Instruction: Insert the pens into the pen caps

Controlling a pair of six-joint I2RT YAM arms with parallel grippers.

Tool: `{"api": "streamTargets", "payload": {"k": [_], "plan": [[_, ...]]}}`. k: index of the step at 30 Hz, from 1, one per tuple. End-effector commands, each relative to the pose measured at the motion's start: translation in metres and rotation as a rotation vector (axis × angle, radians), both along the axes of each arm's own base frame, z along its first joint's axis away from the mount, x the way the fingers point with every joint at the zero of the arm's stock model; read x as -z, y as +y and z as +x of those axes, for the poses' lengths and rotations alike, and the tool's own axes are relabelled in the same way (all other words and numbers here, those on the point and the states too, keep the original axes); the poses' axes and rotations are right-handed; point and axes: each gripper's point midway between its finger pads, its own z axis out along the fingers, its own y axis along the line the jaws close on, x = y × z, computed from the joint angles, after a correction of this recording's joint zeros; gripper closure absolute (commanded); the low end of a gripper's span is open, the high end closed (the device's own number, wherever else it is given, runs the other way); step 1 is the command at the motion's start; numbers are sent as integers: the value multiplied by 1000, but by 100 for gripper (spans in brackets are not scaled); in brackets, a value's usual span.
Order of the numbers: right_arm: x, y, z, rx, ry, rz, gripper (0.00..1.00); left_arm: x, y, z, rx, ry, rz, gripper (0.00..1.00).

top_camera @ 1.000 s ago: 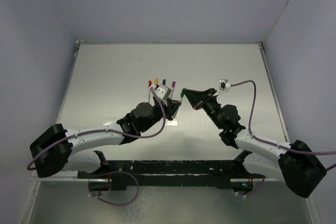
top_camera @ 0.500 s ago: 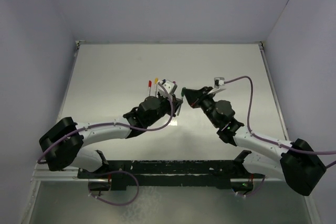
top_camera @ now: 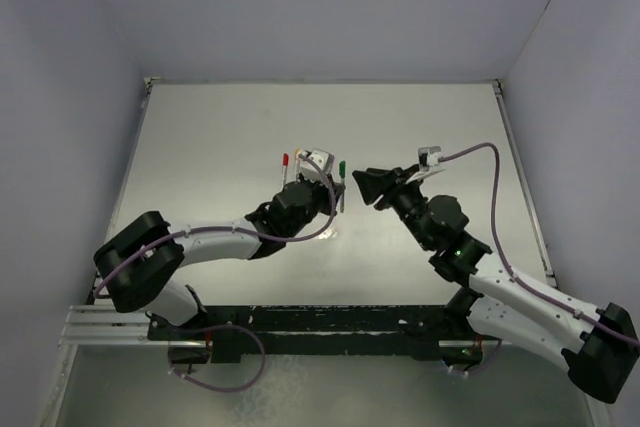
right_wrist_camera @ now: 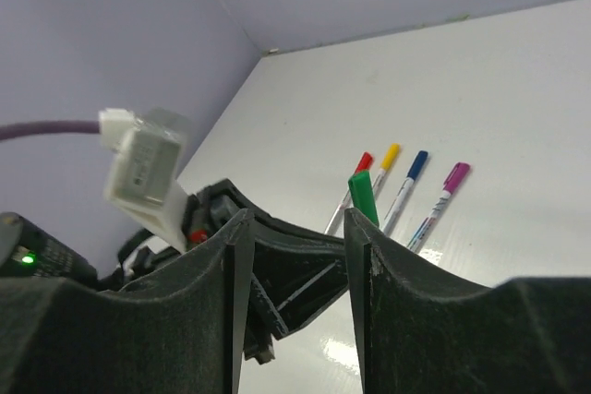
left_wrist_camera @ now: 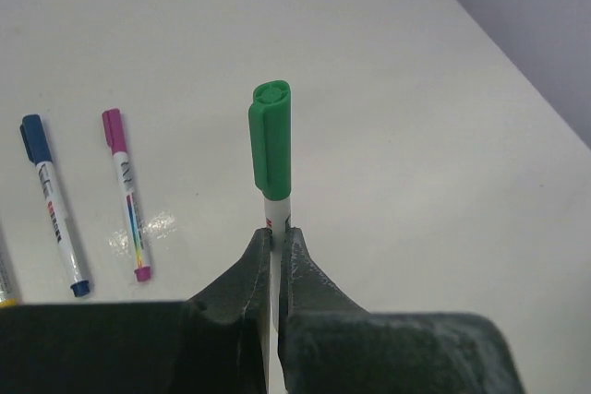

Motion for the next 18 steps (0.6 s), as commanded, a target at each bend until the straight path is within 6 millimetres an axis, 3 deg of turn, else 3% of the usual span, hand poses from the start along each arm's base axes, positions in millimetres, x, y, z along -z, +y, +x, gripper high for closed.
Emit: {"api": "streamTargets", "payload": {"k": [1, 11, 18], "plan": [[-7, -33, 1, 134, -14, -29, 54, 6, -9, 12, -24, 16, 28, 100], [24, -84, -8, 325, 92, -71, 54, 54, -25, 60, -47, 110, 166, 100], [48, -100, -14, 379, 166, -104, 54, 70, -23, 104, -85, 151, 219, 100]]}}
